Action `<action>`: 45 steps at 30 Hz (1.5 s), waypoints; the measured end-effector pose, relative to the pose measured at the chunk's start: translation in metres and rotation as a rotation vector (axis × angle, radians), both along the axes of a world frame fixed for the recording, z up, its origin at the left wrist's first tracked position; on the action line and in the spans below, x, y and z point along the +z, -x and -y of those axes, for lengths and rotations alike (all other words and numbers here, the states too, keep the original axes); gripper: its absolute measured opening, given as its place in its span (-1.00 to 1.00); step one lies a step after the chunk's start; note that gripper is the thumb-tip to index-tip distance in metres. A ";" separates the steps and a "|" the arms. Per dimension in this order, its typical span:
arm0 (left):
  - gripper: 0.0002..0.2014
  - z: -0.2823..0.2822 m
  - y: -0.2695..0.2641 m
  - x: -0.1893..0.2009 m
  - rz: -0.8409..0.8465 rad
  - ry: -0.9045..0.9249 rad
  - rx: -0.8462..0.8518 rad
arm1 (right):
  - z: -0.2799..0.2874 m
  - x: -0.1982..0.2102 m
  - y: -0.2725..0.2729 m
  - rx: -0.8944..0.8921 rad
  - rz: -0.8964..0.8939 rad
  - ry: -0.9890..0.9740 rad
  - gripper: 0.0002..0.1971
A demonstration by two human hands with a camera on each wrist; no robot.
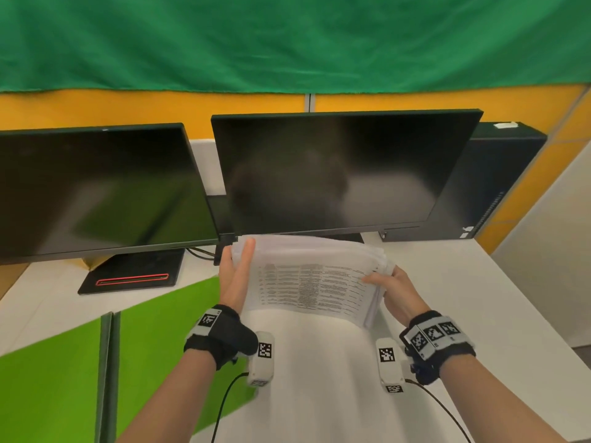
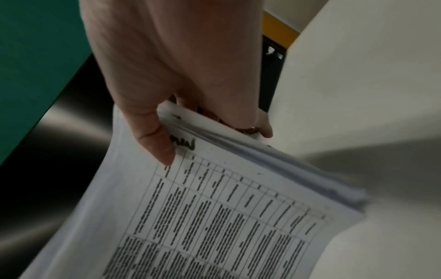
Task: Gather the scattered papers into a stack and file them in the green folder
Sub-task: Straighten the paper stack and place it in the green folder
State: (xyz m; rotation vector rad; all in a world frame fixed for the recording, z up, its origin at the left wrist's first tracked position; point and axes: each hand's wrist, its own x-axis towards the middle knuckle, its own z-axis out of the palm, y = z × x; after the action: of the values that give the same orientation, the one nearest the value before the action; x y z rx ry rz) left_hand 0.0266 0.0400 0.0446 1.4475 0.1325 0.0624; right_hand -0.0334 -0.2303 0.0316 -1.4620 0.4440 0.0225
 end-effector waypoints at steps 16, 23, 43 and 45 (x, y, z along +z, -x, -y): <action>-0.97 -0.006 -0.022 -0.004 0.125 -0.307 0.109 | -0.007 0.008 0.003 0.011 0.156 0.133 -0.70; -0.72 -0.003 -0.020 -0.010 0.063 -0.170 0.077 | -0.013 0.008 0.001 -0.062 0.150 0.057 -0.69; -0.80 0.000 -0.027 -0.017 -0.030 -0.109 0.123 | -0.025 -0.001 0.006 -0.102 0.381 0.976 -0.65; -0.75 0.000 -0.027 -0.018 -0.016 -0.122 0.115 | -0.024 -0.002 0.008 -0.084 0.371 1.018 -0.60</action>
State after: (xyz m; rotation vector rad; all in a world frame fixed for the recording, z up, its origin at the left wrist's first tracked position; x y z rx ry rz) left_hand 0.0536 0.0396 0.0269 1.5614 0.2285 0.1557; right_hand -0.0416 -0.2063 0.0296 -2.3767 0.1984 -0.6123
